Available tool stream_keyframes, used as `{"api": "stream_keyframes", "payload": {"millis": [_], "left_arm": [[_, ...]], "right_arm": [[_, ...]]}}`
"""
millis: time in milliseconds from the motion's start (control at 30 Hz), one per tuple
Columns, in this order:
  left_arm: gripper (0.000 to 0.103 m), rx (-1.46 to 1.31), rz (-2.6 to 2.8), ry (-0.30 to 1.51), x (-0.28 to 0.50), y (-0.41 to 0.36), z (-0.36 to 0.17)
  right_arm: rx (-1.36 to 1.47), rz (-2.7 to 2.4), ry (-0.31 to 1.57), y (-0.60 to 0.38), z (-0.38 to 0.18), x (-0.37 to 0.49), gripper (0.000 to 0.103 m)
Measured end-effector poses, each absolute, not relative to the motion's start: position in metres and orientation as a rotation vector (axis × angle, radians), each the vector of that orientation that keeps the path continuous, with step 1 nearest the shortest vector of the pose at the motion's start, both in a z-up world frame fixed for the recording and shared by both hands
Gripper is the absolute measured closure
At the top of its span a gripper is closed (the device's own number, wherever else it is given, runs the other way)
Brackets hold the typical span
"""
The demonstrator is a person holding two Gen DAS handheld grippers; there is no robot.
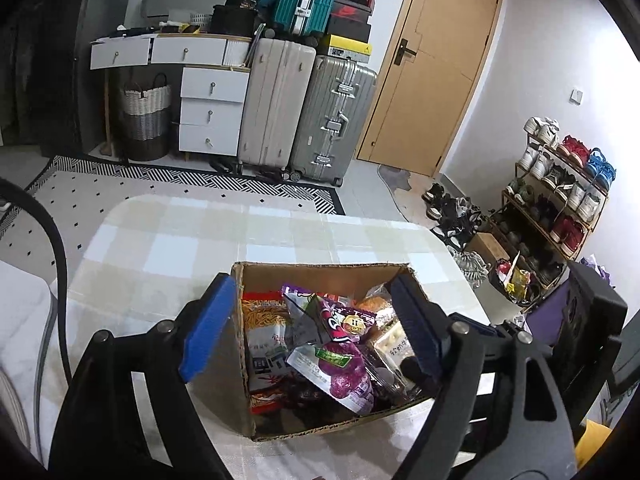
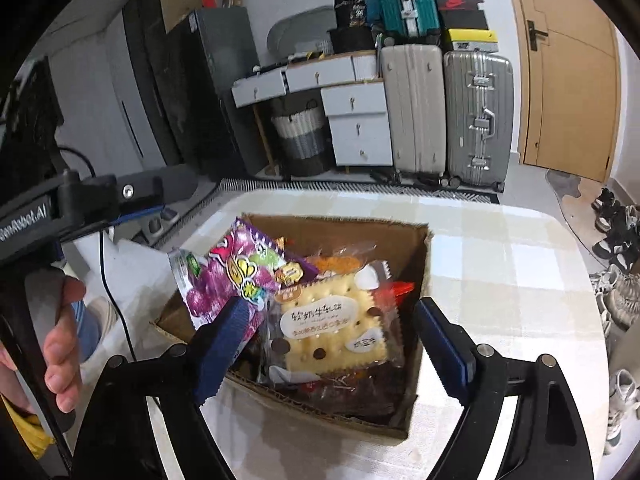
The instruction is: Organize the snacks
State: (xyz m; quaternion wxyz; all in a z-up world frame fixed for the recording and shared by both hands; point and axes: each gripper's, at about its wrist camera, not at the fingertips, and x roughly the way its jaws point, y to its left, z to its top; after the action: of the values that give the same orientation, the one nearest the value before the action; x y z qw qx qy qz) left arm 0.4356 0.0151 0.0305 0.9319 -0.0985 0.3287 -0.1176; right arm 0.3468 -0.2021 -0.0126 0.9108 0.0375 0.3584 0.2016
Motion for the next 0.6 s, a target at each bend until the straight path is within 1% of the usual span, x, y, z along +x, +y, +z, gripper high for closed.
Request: {"api": "stream_keyframes", "payload": {"millis": [133,200,267,333,400,433,467,500,600], "left_arm": [[0.023,-0.208,-0.218,0.638,0.425,0.018,0.039],[0.021,-0.215,-0.214,0.613,0.417,0.02,0.043],[0.021,-0.207,-0.204,0.593,0.405,0.022,0.05],[0.019,-0.198,-0.198,0.571,0.388,0.025,0.058],[0.014,-0.195,-0.196,0.554,0.371,0.027,0.064],[0.012,-0.19,-0.185,0.544,0.359,0.027,0.067],[0.003,-0.186,-0.169,0.532,0.347,0.028,0.071],[0.001,-0.184,-0.153,0.518,0.336,0.028,0.074],[0.001,-0.182,-0.152,0.462,0.293,0.029,0.085]], "right_arm": [[0.139,0.417,0.69,-0.214,-0.002,0.345,0.017],[0.182,0.426,0.646,-0.221,0.007,0.339,0.017],[0.227,0.445,0.605,-0.227,0.02,0.334,0.017],[0.245,0.454,0.577,-0.228,0.031,0.327,0.014],[0.257,0.446,0.547,-0.23,0.042,0.314,0.01],[0.261,0.446,0.539,-0.23,0.046,0.309,0.01],[0.268,0.449,0.527,-0.232,0.049,0.299,0.009],[0.274,0.446,0.513,-0.232,0.053,0.291,0.007],[0.258,0.422,0.478,-0.231,0.061,0.257,0.005]]}}
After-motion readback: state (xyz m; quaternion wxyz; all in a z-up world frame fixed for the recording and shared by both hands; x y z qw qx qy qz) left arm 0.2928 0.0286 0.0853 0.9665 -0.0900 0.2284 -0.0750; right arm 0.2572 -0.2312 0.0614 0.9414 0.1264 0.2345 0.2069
